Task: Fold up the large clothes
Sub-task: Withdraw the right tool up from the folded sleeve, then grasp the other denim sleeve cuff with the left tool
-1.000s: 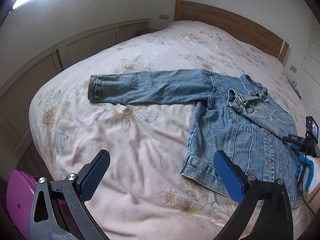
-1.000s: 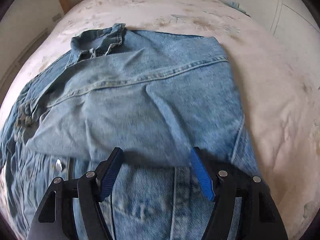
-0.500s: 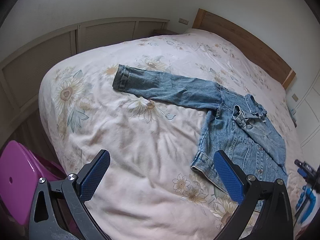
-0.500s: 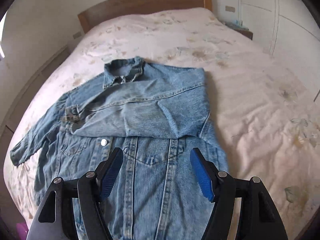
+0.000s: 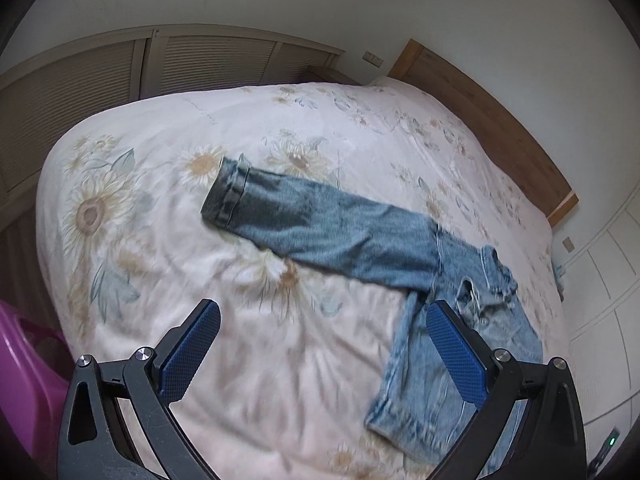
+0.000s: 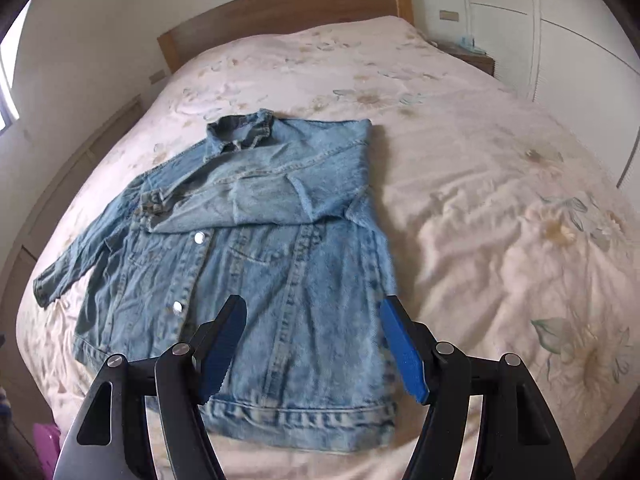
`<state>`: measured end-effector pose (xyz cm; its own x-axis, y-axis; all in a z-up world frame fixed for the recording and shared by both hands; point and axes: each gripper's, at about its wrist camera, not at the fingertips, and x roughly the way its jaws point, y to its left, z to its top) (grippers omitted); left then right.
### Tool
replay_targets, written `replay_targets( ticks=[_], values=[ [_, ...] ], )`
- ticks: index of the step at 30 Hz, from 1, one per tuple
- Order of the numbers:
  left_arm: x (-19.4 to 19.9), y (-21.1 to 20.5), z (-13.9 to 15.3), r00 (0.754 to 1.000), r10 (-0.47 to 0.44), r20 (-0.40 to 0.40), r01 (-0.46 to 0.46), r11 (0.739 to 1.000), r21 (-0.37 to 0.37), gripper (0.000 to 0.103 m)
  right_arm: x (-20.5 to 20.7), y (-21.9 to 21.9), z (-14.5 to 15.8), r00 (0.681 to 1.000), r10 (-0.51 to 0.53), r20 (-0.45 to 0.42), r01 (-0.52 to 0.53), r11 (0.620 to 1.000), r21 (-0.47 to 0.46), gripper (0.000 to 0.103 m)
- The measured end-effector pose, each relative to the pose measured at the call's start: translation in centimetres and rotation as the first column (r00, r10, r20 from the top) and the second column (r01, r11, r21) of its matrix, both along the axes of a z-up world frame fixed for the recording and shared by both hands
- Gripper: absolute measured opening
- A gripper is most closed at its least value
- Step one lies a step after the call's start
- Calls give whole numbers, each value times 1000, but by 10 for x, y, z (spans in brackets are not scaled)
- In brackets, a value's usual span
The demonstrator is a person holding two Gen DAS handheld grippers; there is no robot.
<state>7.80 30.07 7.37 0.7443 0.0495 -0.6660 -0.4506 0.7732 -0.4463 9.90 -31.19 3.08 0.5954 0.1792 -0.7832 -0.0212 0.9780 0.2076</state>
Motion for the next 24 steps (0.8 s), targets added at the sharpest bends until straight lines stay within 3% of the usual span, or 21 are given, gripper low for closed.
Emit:
replay_targets(
  ticks=[5,10,15,21,24],
  values=[
    [43,46,-23,999,41,-6,-41,994,-104,101,2,-25,-11,998,-57,-29,57,998,-3,71],
    [75,88,-73,994,106,-34,-111,957,-269,94,13,-38,-27,992,-107,-66,107,994,3,71],
    [82,111,-109,988,148,-50,-156,918,-364,84,22,-39,-37,990,-105,-92,104,994,-19,71],
    [79,127,-133,984,179,-10,-164,877,-451,64,34,-40,-44,987,-118,-111,116,993,-26,71],
    [77,133,-139,979,205,23,-169,862,-477,63,38,-36,-47,987,-108,-116,104,994,-36,71]
  ],
)
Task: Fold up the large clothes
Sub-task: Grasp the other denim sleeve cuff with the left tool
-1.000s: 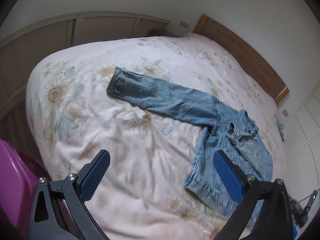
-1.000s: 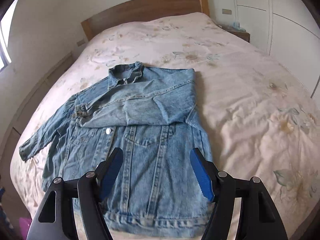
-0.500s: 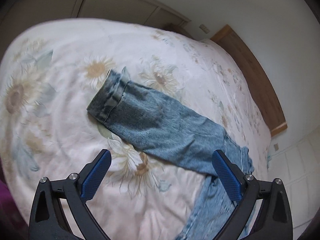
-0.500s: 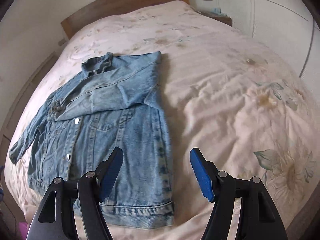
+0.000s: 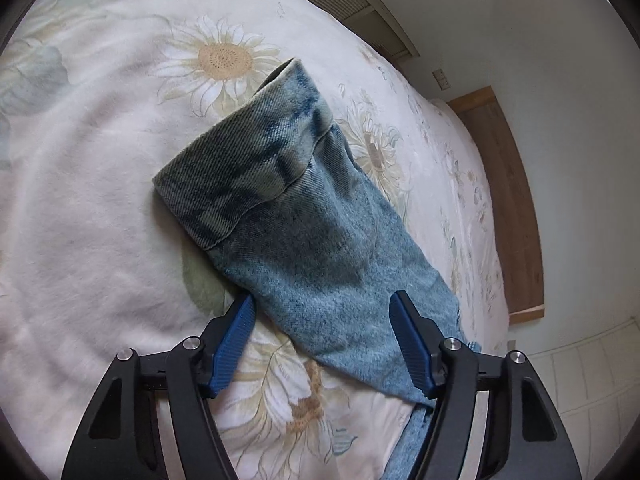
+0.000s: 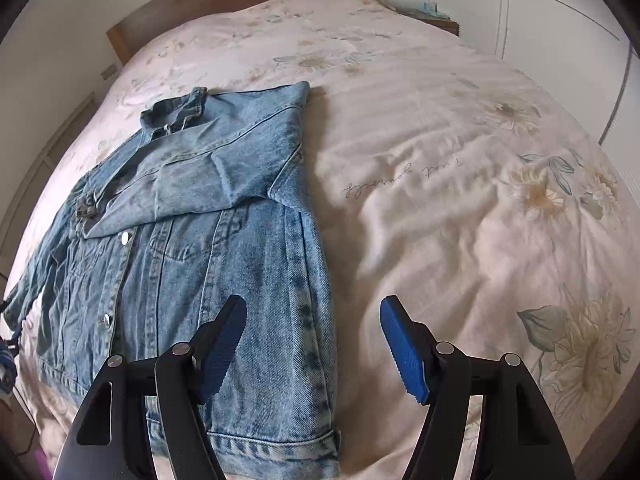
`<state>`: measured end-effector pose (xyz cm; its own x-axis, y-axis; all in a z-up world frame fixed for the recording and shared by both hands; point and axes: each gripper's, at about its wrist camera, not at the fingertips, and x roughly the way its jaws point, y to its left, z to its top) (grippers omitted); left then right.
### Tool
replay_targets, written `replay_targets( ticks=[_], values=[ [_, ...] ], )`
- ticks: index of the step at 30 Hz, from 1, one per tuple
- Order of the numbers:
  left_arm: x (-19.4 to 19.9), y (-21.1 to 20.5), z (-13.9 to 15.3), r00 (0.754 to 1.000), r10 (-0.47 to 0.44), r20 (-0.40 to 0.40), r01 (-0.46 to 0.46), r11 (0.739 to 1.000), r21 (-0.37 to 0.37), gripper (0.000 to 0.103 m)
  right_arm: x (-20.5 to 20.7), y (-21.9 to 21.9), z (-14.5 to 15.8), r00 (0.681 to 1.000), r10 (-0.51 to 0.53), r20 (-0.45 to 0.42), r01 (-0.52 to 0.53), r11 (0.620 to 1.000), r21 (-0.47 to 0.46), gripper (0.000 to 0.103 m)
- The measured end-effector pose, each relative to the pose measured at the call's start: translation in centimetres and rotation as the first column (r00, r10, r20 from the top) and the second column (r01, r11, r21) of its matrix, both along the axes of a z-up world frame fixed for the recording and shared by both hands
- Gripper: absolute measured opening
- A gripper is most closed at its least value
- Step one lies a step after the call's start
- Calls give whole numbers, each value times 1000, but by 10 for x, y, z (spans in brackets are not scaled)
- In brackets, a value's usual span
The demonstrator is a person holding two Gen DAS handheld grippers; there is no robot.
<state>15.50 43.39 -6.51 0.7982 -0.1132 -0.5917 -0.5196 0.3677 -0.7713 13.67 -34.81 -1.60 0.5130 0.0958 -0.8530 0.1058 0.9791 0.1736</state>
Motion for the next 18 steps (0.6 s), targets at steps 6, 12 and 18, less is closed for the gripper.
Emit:
replay_targets(
  ticks=[6,12,18],
  values=[
    [4,11,0,997,42,72,-41,999,-12,62,8,8,-5,1000,22,-15,-22,1000,-9,71],
    [-11,4,-3,988,47,144,-39,997,-59,57,14,12,-11,999,29,-23,-29,1000,-4,71],
    [-20,-15,-2,993,-8,122,12,999,-37,54,17,16,-23,998,36,-43,-36,999,9,71]
  ],
)
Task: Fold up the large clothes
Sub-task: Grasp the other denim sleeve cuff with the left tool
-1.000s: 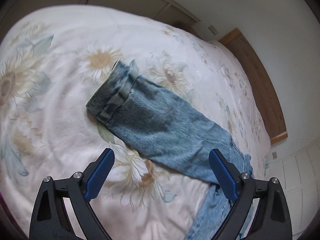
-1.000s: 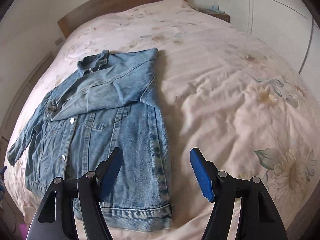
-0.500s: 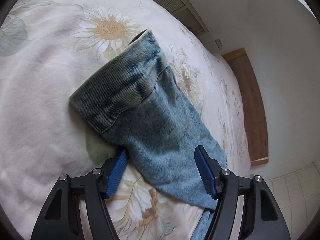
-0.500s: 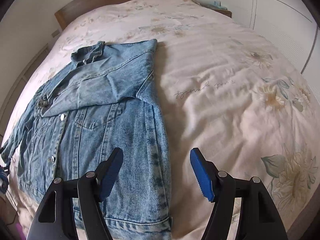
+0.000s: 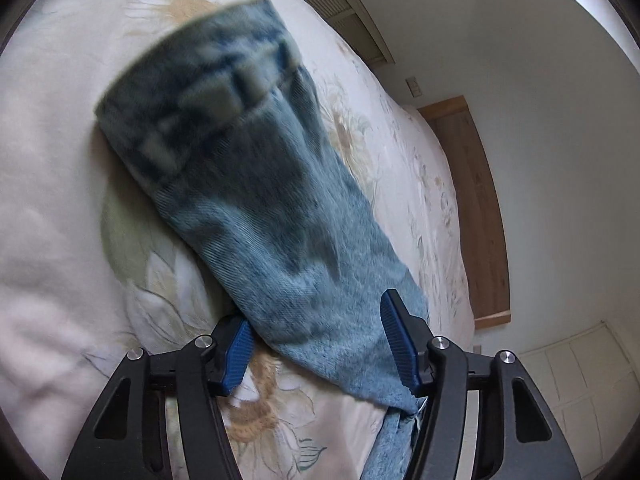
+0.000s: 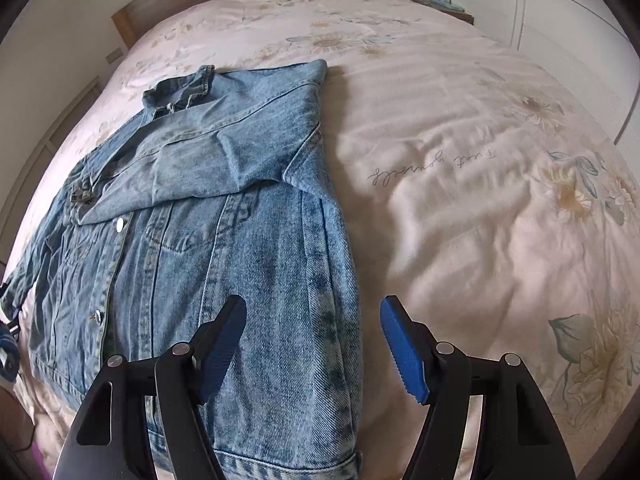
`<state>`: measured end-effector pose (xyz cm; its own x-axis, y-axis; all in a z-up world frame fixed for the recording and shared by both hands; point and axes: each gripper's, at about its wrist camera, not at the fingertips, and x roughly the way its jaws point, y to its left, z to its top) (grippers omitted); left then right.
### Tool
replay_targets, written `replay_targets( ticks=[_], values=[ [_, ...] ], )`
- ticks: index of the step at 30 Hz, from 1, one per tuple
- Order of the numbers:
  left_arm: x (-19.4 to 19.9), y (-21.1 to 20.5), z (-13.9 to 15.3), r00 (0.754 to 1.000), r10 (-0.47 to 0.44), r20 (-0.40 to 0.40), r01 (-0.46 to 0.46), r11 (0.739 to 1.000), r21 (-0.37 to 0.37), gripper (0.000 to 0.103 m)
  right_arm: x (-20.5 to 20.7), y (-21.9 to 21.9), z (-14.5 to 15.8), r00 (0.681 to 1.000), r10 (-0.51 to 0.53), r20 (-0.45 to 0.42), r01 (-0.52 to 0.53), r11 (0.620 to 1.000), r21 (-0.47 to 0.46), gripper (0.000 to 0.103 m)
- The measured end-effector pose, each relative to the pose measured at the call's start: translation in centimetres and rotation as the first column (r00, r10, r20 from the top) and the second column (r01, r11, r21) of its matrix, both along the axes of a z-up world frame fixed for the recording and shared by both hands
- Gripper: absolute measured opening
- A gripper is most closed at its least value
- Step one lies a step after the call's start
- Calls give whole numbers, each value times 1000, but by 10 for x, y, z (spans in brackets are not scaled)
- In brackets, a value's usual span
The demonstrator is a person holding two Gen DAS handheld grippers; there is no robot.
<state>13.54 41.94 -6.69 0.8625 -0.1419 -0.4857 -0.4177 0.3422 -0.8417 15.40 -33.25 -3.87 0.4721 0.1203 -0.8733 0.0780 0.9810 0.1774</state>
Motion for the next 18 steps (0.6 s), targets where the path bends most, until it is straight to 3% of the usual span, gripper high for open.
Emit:
replay_targets(
  ticks=[3,9,12,13,16,18],
  values=[
    [5,5,2,1000,15,6,-14,1000,-17,54,2,3,-6,1000,5,-10,-5,1000,7,71],
    [-13,43,18,982,169,89,-166,985,-45,54,3,2,-7,1000,8,-14,-8,1000,1,71],
    [-22,51,23,980,180,89,-178,983,-36,51,3,-6,-7,1000,-11,-10,11,1000,4,71],
    [-23,52,25,981,177,81,-176,984,-27,47,4,-7,-7,1000,-17,-10,17,1000,7,71],
    [-22,56,20,981,185,56,-181,982,-58,12,4,-8,-9,1000,-20,-10,20,1000,15,71],
    [-20,58,19,981,196,14,-194,978,-76,6,4,-6,-8,1000,-8,-6,8,1000,14,71]
  ],
)
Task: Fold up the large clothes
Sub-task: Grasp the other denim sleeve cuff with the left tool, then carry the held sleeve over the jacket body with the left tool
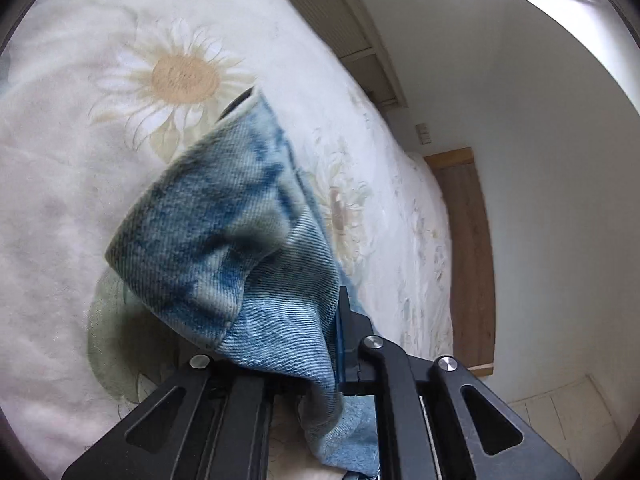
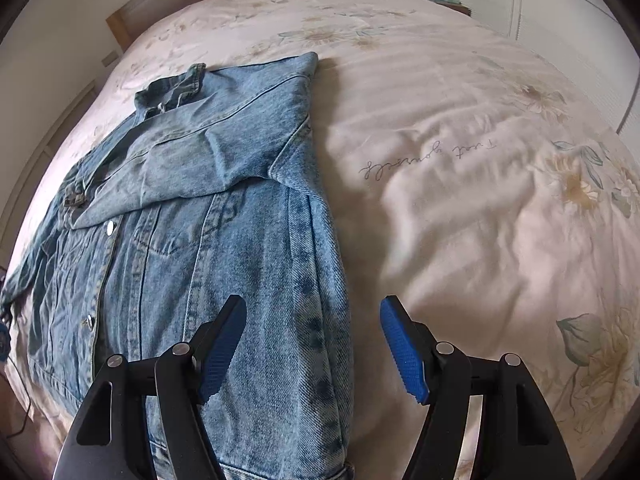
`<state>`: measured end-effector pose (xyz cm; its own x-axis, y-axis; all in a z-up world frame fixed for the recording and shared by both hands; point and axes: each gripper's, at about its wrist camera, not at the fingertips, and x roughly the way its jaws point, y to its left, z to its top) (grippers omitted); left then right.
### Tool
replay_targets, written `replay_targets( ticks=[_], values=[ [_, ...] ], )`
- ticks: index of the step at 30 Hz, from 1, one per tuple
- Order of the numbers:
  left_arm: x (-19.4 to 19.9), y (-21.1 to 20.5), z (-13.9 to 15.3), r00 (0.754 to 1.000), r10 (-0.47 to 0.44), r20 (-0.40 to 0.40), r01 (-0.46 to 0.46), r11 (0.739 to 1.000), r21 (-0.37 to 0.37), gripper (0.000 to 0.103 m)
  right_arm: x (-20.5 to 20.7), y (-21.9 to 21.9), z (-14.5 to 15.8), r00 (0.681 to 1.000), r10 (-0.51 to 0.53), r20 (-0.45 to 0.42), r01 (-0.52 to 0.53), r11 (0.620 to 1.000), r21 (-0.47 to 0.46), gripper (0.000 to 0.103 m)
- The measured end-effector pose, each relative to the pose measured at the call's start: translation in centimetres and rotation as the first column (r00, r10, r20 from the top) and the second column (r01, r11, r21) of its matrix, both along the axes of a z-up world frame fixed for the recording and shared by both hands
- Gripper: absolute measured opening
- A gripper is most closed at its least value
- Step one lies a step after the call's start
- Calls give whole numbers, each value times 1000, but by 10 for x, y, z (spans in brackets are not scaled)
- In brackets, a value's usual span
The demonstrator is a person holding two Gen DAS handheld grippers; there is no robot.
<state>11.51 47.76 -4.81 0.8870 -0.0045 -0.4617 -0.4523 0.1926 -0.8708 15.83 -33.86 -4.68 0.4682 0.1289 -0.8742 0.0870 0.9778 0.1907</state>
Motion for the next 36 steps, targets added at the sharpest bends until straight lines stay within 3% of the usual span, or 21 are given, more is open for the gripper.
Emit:
replay_targets(
  ticks=[5,12,16,22,26,30,32,36],
  values=[
    [12,-10,29,1000,-24,10,24,999,34,4,-4,-3,4,1000,11,18,-11,1000,0,71],
    [49,-53,84,988,-144,60,138,987,85,4,-12,-26,5,998,-31,46,28,998,53,71],
    [76,-89,124,969,-238,72,227,963,143,3,-20,-38,1,997,-51,60,45,995,89,71],
    [137,-172,172,916,-388,101,358,905,228,3,-30,-58,-3,994,-77,74,66,989,133,71],
    [175,-252,196,859,-502,101,457,840,292,3,-37,-77,0,991,-100,91,85,984,156,71],
    [184,-335,196,791,-606,88,549,765,338,3,-46,-98,3,985,-136,104,116,977,178,71],
    [189,-374,196,746,-663,64,601,711,366,3,-51,-108,5,983,-149,111,127,975,184,71],
    [207,-454,173,642,-765,-50,711,569,413,3,-59,-124,5,977,-176,117,152,970,191,71]
  ],
)
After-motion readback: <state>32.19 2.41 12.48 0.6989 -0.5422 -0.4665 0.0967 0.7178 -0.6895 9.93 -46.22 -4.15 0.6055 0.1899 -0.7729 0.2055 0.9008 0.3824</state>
